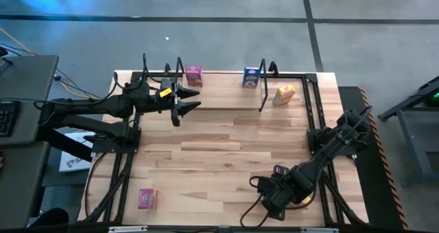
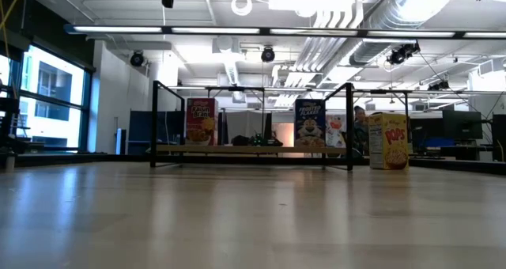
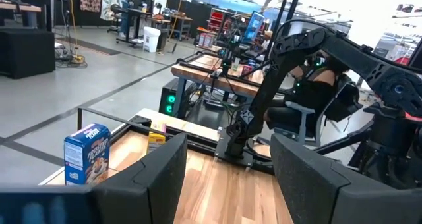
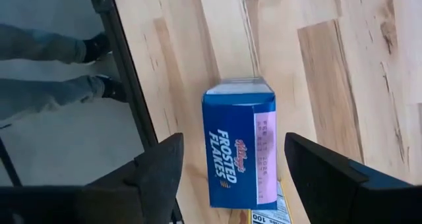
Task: Stack cereal on shelf
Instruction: Put the blue cereal box aligned with the other blue cereal box on the shelf
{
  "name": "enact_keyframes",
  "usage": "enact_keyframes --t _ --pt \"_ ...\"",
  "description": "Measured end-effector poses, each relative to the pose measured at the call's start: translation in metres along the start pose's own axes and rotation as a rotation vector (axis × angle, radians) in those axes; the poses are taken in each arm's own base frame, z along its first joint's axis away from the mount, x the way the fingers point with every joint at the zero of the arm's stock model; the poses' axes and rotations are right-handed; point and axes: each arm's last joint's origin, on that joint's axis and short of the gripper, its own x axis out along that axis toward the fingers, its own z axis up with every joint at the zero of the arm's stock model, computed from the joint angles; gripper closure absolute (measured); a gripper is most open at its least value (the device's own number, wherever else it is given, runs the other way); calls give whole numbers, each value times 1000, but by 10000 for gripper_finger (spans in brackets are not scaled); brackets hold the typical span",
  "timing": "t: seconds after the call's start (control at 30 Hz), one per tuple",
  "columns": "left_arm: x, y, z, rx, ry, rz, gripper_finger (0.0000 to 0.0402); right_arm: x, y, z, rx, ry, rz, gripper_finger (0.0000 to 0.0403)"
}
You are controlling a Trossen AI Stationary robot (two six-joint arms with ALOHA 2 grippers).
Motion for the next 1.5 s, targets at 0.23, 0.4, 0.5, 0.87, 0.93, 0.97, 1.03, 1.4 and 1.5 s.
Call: enact_keyframes --t 0.23,0.4,0.5,0.87,0.93,0.97,1.03,1.4,1.5 --pt "0 0 0 13 0 1 193 0 0 -1 -51 31 17 151" --pt "0 0 0 13 0 3 193 0 -1 -2 -53 33 0 150" --pt "0 0 0 13 0 3 193 0 -1 -2 -50 19 -12 139" --pt "0 0 0 14 0 3 193 0 -1 -2 -1 40 1 66" --pt "0 0 0 13 0 3 193 0 0 -4 0 47 5 66" --pt "0 0 0 14 0 3 193 0 0 -4 -9 52 10 66" --pt "0 0 0 14 4 4 193 0 0 -4 -21 54 11 66" --pt "0 1 -3 15 28 9 193 30 4 -1 -8 68 -93 66" --pt "0 1 -3 15 28 9 193 39 5 -1 -8 93 -111 66"
